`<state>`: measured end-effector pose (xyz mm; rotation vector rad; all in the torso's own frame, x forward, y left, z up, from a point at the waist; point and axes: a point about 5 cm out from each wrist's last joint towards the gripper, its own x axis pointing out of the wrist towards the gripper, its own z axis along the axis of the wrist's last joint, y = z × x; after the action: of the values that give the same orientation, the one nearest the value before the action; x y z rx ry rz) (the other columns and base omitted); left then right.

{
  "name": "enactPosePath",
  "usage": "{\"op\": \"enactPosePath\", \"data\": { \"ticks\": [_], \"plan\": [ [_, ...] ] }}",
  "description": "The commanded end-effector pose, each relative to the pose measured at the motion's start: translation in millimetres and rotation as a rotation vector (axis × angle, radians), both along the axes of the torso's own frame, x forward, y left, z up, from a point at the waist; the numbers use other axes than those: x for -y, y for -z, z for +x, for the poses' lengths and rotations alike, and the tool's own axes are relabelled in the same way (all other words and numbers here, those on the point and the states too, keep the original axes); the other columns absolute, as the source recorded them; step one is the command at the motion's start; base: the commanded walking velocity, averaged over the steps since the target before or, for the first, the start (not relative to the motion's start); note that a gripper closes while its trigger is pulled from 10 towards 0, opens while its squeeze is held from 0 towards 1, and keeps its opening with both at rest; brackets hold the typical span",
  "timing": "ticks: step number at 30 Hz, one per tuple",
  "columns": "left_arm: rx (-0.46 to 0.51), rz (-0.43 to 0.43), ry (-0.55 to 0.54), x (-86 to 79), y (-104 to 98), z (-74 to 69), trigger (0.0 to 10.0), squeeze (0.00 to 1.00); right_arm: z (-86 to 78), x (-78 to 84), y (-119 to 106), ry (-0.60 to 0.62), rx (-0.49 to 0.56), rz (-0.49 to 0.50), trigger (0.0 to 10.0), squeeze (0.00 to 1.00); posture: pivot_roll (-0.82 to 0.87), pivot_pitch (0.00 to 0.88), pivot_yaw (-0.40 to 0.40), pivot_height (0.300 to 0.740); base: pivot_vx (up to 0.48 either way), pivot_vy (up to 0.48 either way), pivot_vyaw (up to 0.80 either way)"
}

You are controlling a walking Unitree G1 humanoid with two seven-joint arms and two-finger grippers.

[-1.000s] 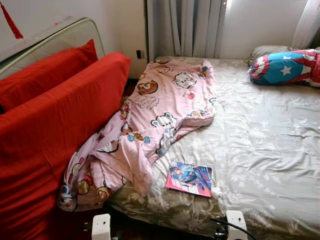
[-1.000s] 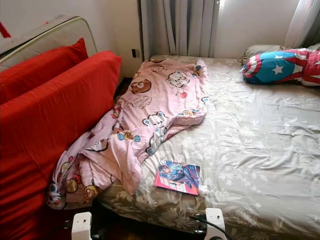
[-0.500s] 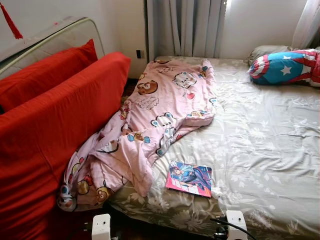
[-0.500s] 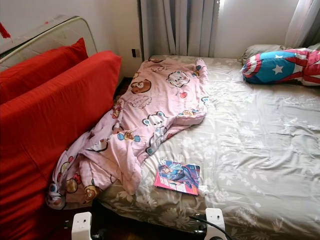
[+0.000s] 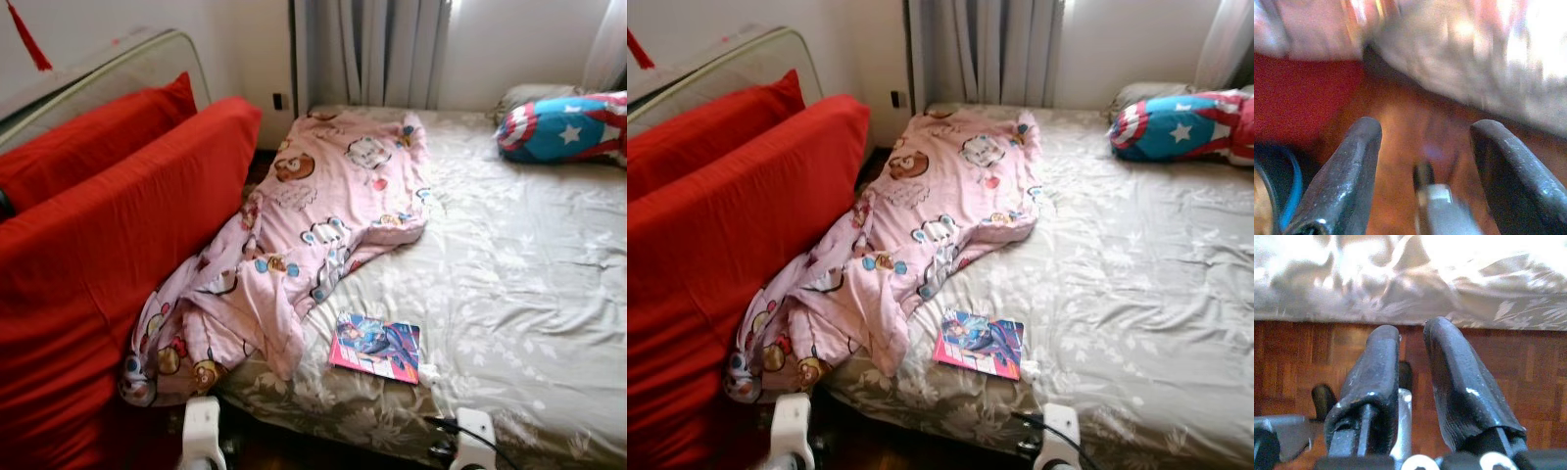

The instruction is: Clean up the room

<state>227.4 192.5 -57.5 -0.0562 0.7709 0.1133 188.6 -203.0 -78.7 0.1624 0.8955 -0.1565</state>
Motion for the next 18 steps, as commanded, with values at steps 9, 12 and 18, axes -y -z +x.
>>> {"op": "enactPosePath", "data": {
  "ticks": [9, 12, 18],
  "plan": [
    [-0.010, 0.002, 0.028, 0.9, 4, -7.6, 10.0, 0.00, 1.1, -0.9, -1, 0.039, 0.034, 0.030, 10.0, 0.00, -0.09, 0.047, 0.027, 0.740, 0.000, 0.000, 0.00],
    [0.012, 0.006, 0.029, 0.8, 3, -6.3, 10.0, 0.00, 4.5, -0.5, -4, 0.023, 0.081, 0.023, 10.0, 0.00, -0.09, 0.049, 0.029, 0.740, 0.000, 0.000, 0.00],
    [0.111, -0.041, -0.058, 1.2, -2, -3.6, 10.0, 0.00, 14.6, 1.4, -15, -0.036, 0.232, -0.014, 10.0, 0.00, -0.09, 0.051, 0.020, 0.740, 0.000, 0.000, 0.00]
  ]
}}
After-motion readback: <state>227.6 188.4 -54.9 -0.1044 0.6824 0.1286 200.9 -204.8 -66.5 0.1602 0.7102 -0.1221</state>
